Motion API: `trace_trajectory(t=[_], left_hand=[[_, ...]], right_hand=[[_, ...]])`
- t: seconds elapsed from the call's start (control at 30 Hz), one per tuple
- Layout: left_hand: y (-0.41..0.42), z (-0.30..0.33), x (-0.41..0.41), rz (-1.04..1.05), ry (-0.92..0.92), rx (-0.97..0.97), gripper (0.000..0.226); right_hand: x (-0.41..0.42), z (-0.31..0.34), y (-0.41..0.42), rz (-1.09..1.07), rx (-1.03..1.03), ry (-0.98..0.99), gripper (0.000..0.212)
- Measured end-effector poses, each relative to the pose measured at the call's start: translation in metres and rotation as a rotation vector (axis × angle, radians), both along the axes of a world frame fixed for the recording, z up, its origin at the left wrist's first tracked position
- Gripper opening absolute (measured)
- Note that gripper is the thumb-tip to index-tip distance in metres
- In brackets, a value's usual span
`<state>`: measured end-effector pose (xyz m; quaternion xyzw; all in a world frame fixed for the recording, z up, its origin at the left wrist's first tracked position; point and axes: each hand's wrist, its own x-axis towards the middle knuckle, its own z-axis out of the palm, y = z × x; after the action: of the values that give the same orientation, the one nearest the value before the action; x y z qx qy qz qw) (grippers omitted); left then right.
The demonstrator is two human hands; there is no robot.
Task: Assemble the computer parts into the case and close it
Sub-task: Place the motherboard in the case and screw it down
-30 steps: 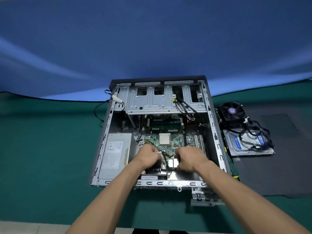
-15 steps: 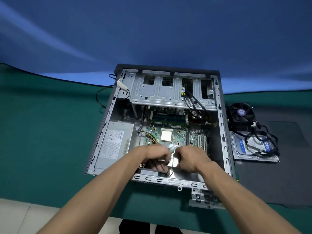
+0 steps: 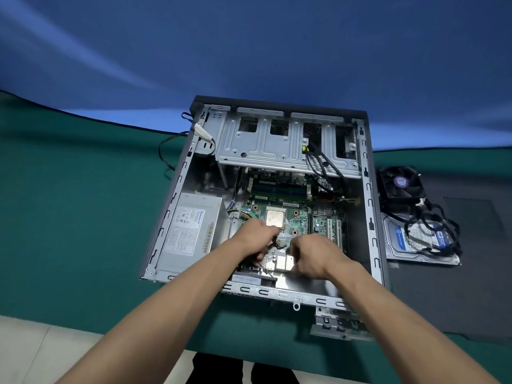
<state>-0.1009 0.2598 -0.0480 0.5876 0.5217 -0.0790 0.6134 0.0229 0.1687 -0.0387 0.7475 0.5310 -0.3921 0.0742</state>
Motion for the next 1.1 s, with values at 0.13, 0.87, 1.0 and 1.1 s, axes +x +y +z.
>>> trace_trajectory(t=[0.13, 0.87, 1.0, 1.1], left_hand=[[0.004, -0.005, 0.005, -0.189, 0.071, 0.257, 0.011], [0.02, -0.019, 0.019, -0.563, 0.235, 0.78, 0.056], [0.021, -0.02, 0.022, -0.579, 0.201, 0.758, 0.056], [0.023, -0.021, 0.025, -0.561, 0.188, 0.763, 0.054]], right_hand=[[0.002, -0.004, -0.001, -0.047, -0.026, 0.037, 0.028], [0.015, -0.026, 0.025, -0.471, 0.232, -0.442, 0.023], [0.016, -0.029, 0.029, -0.465, 0.202, -0.42, 0.011], [0.018, -0.027, 0.031, -0.522, 0.167, -0.351, 0.033]])
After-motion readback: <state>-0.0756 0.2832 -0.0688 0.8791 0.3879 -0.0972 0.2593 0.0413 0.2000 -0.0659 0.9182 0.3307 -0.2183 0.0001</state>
